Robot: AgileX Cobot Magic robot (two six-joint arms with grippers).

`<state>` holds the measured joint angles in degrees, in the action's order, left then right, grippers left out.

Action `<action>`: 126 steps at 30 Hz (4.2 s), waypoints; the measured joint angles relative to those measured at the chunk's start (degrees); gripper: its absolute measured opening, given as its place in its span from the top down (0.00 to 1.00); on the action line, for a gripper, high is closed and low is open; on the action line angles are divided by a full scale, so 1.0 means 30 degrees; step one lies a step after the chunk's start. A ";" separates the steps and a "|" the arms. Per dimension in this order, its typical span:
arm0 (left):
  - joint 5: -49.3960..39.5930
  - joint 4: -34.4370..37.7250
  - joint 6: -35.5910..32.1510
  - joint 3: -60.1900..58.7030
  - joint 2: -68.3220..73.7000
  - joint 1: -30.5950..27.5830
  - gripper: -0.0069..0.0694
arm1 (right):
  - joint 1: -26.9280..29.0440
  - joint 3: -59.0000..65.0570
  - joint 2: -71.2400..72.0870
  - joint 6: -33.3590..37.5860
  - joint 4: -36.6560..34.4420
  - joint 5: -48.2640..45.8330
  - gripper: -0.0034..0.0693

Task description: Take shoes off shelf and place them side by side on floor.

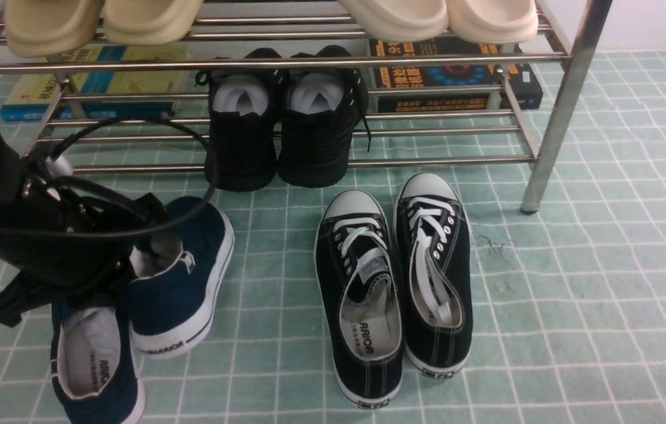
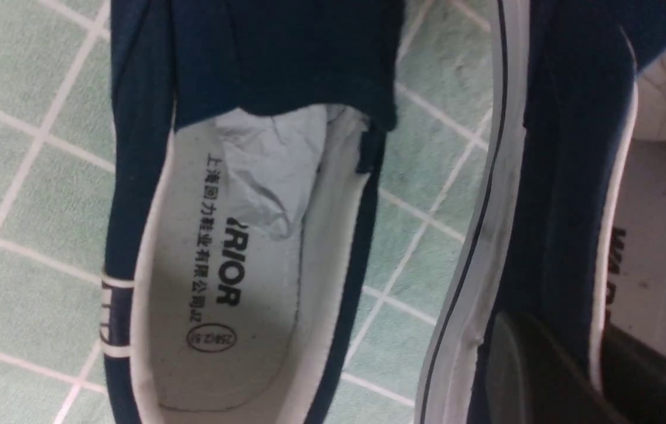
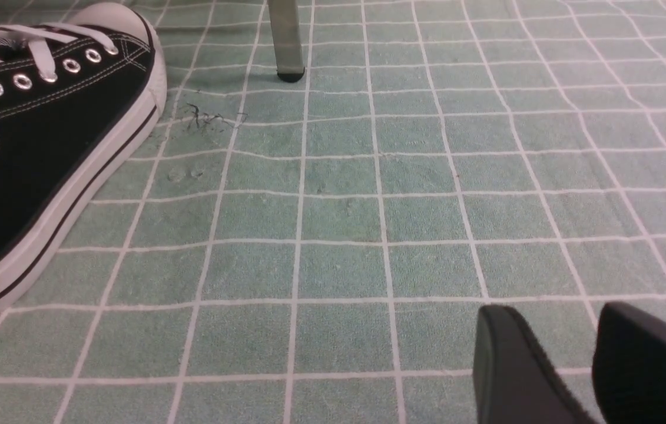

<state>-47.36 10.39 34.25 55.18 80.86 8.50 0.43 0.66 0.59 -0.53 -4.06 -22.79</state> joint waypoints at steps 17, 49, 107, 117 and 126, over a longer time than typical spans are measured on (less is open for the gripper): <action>-0.2256 -0.1409 -0.3635 0.2177 -0.1006 0.1205 0.45 | 0.0000 0.0000 0.0000 0.0000 0.0000 0.0000 0.63; 1.0073 0.2754 -1.0373 -1.2359 -1.5657 0.1226 0.90 | 0.0000 0.0000 0.0000 0.0000 0.0000 0.0000 0.63; 0.8979 -0.5667 -0.7492 -1.8832 -2.7158 -0.1391 0.84 | 0.0000 0.0000 0.0000 0.0000 0.0000 0.0000 0.63; 0.8961 -0.5667 -0.7437 -1.8832 -2.7158 -0.1391 0.84 | 0.0000 0.0000 0.0000 0.0000 0.0000 0.0000 0.63; 0.8961 -0.5667 -0.7437 -1.8832 -2.7158 -0.1391 0.82 | 0.0000 0.0000 0.0000 0.0000 0.0000 0.0000 0.63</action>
<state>-20.48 -6.62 11.94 -1.32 -0.62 4.33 0.43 0.66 0.59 -0.53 -4.06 -22.79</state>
